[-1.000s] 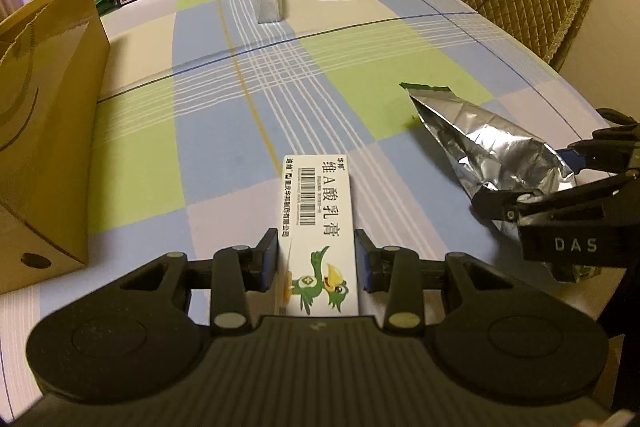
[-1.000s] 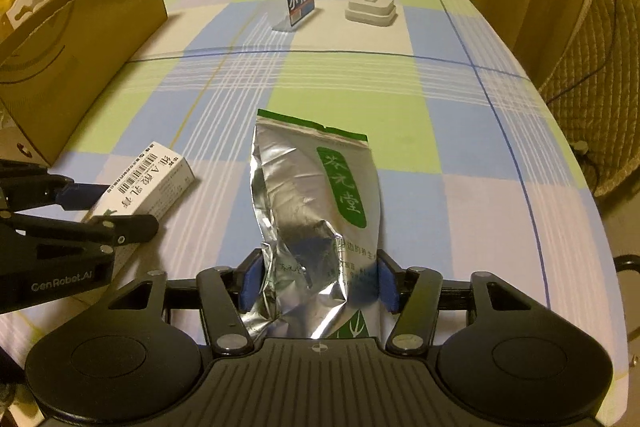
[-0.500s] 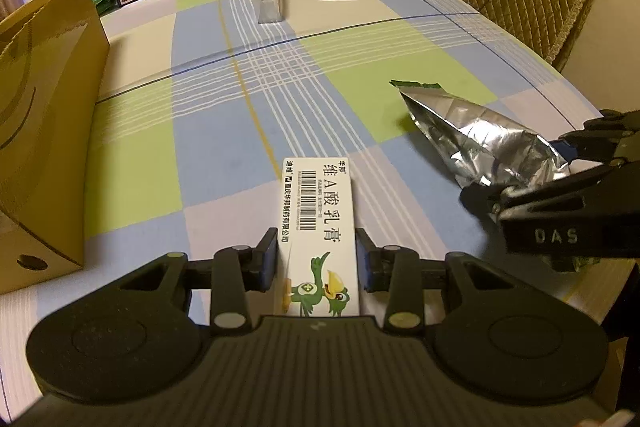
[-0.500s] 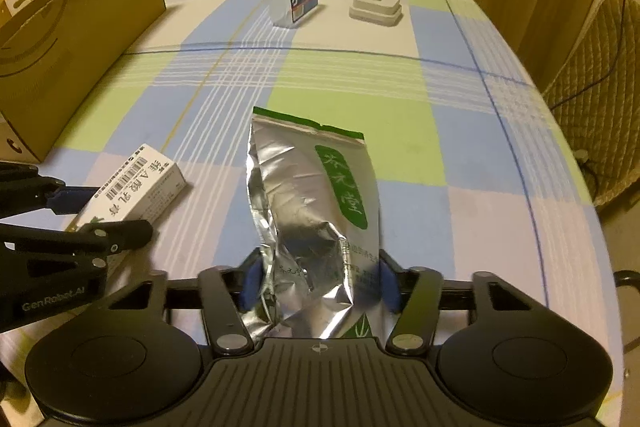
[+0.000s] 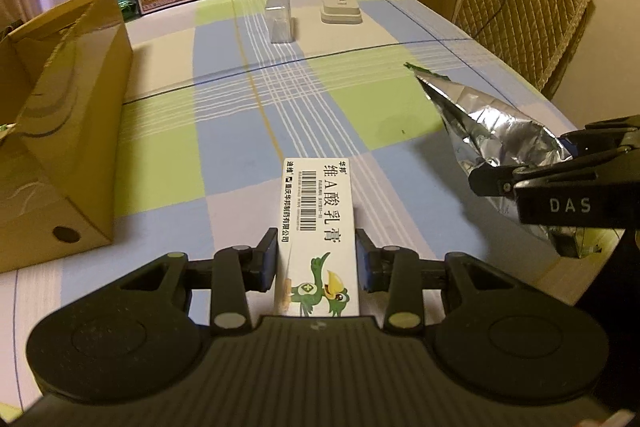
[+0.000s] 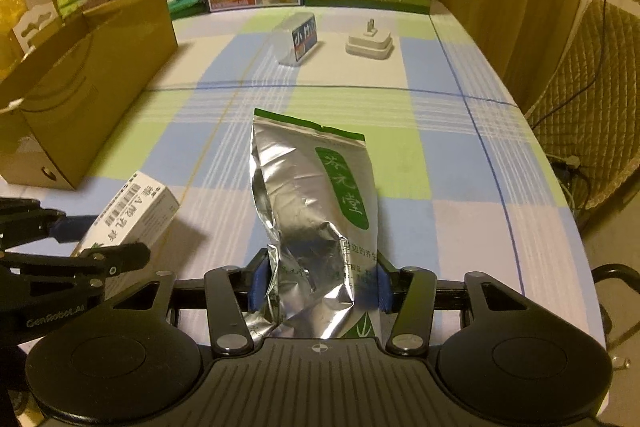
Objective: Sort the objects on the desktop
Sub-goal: 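Lift the cream box and foil bag and carry them toward the cardboard box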
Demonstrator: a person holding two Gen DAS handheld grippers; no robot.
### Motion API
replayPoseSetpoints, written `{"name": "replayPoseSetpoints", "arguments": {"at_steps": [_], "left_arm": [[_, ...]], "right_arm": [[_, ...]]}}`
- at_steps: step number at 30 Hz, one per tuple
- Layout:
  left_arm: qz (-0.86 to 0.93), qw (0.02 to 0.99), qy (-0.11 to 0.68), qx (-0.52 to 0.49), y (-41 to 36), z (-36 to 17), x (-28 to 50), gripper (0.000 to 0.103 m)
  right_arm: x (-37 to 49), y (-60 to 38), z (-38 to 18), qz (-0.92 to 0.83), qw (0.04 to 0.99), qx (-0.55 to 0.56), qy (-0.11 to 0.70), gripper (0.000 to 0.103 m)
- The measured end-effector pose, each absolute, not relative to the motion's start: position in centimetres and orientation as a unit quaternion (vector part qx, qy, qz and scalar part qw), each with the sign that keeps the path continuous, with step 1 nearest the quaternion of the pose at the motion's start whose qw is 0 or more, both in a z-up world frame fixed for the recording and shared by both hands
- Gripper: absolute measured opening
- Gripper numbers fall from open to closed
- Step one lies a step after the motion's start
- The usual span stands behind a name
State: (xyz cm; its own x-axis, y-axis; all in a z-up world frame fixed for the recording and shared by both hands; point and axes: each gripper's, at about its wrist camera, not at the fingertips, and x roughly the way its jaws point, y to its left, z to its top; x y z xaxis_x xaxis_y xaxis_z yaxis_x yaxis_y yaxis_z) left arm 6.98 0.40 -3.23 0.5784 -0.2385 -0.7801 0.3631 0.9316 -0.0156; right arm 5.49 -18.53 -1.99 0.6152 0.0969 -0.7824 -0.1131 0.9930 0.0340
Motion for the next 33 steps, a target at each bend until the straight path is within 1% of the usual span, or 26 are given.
{"name": "replayPoseSetpoints", "arguments": {"at_steps": [15, 33], "left_arm": [[-0.145, 0.897, 0.415, 0.056, 2.8, -1.5, 4.8, 0.033], [-0.132, 0.908, 0.395, 0.032, 4.9, 0.2, 3.9, 0.033]], "right_arm": [[3.7, -17.1, -0.6, 0.076, 0.901, -0.014, 0.426, 0.048], [3.9, -14.6, 0.1, 0.094, 0.9, -0.027, 0.425, 0.048]]}}
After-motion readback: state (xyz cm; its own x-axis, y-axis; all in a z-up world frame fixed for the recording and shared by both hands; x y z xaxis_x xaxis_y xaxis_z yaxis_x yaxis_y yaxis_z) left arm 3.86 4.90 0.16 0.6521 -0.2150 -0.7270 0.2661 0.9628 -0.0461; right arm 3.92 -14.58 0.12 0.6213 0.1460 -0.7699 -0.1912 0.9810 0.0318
